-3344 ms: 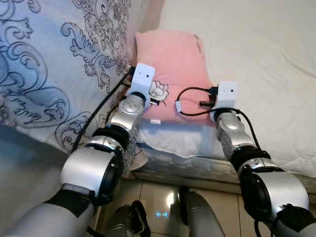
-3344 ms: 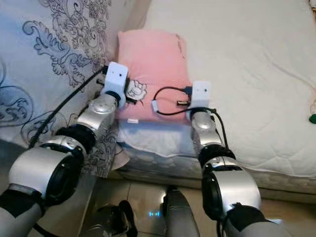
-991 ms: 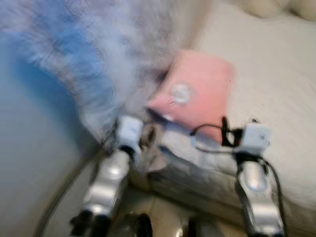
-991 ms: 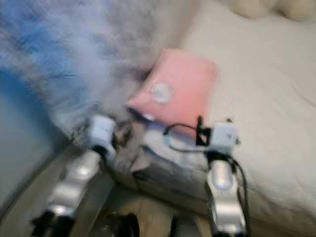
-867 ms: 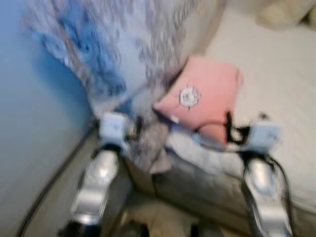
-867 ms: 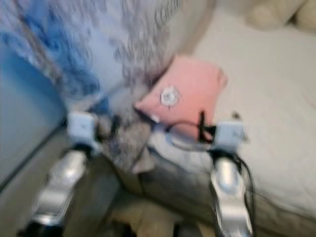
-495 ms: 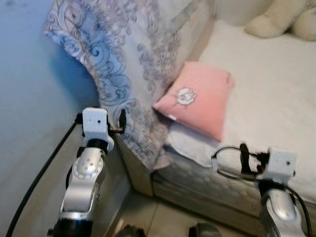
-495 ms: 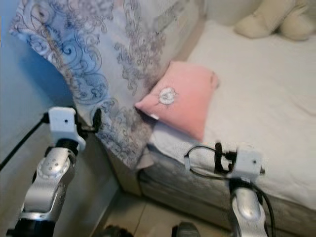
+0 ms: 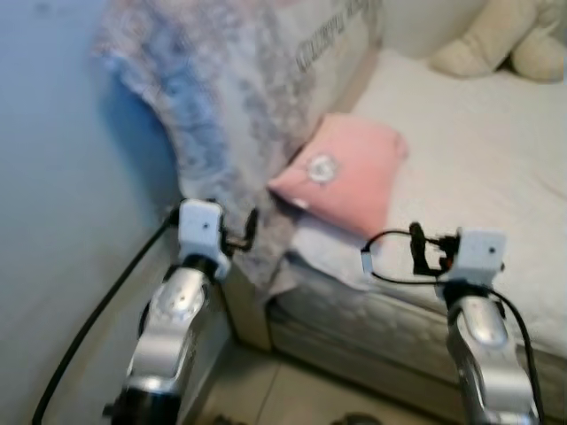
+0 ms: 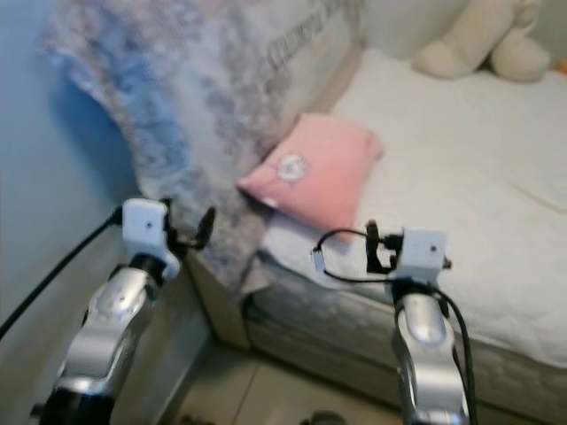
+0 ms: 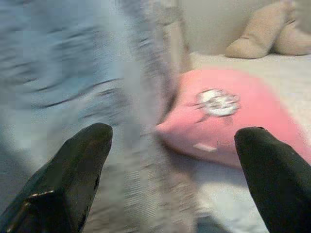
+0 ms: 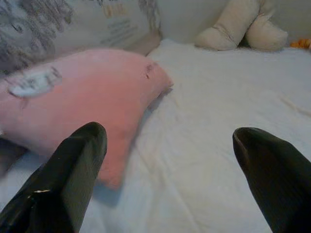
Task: Clean up the room
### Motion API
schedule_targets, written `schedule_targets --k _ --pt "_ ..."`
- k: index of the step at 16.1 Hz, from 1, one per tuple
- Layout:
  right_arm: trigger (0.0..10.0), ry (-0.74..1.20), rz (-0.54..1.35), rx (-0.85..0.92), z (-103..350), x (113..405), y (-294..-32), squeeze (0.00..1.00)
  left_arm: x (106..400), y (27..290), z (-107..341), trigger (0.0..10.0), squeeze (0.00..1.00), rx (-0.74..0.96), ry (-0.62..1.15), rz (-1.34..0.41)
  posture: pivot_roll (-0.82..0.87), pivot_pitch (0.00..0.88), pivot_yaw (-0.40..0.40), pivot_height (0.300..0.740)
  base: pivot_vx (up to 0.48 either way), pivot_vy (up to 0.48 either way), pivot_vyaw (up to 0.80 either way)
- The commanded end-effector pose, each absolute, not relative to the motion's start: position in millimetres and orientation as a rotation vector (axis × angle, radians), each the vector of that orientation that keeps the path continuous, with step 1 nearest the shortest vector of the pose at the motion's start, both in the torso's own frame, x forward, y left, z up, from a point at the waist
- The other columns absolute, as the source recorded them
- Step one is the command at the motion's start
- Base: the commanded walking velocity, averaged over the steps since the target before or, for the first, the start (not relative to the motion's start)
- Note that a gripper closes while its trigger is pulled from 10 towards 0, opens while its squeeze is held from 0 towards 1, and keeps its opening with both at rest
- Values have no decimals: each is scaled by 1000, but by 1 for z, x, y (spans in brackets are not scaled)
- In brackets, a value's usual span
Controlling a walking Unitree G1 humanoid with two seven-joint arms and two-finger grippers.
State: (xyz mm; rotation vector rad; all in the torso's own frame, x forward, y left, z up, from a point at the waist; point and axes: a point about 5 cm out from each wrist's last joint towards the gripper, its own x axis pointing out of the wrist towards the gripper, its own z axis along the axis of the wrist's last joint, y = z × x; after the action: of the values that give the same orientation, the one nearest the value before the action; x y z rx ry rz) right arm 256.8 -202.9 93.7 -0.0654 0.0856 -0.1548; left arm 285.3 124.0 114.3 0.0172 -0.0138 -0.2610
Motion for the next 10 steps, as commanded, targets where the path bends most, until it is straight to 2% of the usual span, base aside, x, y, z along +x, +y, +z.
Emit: schedule_targets --k 1,6,10 --pt "10000 88 -144 -88 91 259 -197 0 291 121 116 10000 0 35 -23 -284 -184 0 69 723 255 -405 0" --pt "10000 69 -148 -121 88 260 -198 0 301 125 113 10000 0 52 -13 -274 -200 0 80 723 293 -377 -663" --pt "10000 35 -135 -128 92 266 -194 0 305 120 110 10000 0 58 -16 -288 -205 0 79 723 317 -356 0"
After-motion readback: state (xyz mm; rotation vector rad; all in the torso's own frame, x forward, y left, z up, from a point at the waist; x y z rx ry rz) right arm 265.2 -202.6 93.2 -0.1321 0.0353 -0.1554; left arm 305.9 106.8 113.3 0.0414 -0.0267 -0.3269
